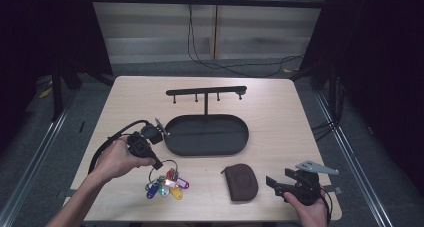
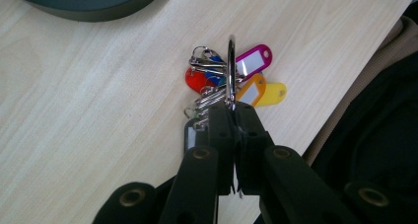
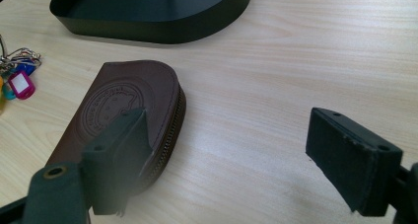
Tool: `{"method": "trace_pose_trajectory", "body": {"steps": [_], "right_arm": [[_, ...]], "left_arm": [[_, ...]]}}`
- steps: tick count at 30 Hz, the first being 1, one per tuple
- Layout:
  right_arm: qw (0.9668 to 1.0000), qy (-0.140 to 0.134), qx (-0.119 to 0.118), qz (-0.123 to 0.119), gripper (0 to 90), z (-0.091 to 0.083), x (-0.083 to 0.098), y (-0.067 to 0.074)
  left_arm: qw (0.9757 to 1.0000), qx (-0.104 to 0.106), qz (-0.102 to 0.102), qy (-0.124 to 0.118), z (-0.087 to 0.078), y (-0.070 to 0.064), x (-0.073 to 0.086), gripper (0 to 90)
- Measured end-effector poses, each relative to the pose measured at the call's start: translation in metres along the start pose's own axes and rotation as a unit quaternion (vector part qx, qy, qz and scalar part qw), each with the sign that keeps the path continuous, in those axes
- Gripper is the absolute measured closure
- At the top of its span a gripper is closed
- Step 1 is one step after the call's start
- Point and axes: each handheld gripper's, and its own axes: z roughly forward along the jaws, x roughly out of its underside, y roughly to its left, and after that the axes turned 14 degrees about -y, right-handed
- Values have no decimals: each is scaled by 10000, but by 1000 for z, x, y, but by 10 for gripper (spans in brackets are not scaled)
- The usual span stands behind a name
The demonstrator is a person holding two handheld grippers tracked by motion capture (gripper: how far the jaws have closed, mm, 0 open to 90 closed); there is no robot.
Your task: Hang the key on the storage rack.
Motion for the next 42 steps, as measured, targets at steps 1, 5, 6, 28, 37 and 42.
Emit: {"method": "trace_pose_trajectory", "body": {"steps": [1, 5, 6, 28, 37, 42], "right_arm": [[10000, 3, -4, -1, 166, 0, 0, 0], [10000, 0, -1, -1, 165, 0, 0, 0], [10000, -1, -4, 0, 165, 0, 0, 0], [9999, 32, -89, -65, 148, 1, 0, 1], [9999, 36, -95, -70, 148, 1, 0, 2], [9999, 38, -89, -56, 147, 1, 0, 2]], "left_arm": [[10000, -37, -62, -13, -1, -2, -1, 880], [9998, -163, 78, 91, -6, -8, -6, 882], [9998, -160, 84, 81, -7, -9, -7, 882], [9986, -122, 482, 204, -33, -25, -30, 880], [9978, -192, 585, 242, -51, -28, -43, 880], [9979, -207, 555, 248, -57, -30, -50, 880]]}}
